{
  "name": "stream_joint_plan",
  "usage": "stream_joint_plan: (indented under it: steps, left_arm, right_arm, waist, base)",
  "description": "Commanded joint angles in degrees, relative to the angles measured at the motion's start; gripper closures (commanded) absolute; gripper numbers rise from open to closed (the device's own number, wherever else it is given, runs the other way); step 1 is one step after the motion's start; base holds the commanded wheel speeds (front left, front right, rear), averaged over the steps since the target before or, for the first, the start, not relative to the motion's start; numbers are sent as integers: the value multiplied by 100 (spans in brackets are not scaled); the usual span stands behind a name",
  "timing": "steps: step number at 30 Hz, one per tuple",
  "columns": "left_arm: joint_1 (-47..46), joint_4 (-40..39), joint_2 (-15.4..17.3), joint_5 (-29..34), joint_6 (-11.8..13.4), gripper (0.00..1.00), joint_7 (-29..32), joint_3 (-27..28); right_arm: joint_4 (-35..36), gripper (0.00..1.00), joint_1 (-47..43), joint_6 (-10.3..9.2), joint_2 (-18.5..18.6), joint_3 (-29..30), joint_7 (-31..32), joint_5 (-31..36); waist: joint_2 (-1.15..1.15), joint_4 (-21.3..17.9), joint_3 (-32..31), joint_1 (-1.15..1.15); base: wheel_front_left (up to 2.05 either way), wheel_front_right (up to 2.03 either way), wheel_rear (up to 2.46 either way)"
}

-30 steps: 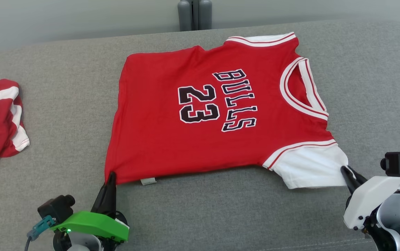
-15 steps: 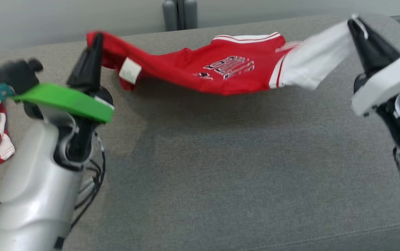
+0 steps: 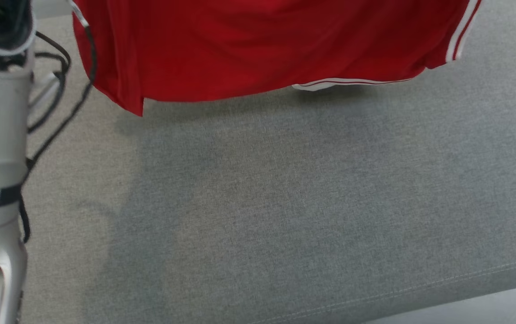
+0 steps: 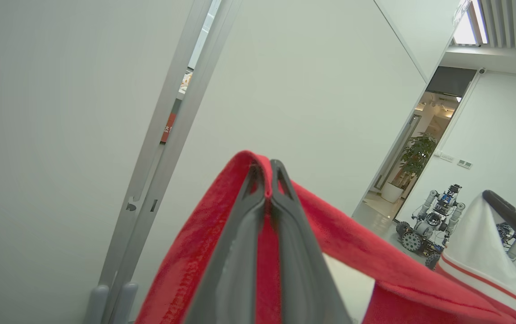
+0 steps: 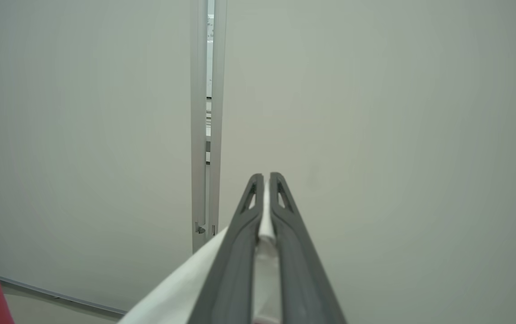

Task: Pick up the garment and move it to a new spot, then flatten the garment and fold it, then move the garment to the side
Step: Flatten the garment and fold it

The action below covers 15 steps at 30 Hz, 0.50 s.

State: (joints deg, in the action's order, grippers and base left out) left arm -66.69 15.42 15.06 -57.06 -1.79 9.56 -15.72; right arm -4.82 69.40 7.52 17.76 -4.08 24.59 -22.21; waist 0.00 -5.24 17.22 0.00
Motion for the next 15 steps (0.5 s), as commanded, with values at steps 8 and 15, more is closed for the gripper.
stream_joint_plan:
  steps: [8, 15]
  left_arm:
    - [-1230, 642, 438, 762, 104, 100, -366, -22]
    - [-2194, 787, 466, 1165, -6, 100, -1325, 178]
  right_arm:
    - [-1580, 100, 1481, -7, -436, -31, -887, 591]
    - [-2036, 100, 2689, -2, -936, 934, -2727, 957]
  waist:
    - [0, -554, 1729, 0]
    - [0, -604, 2098, 0]
  base:
    - [0, 0, 0]
    - [0, 0, 0]
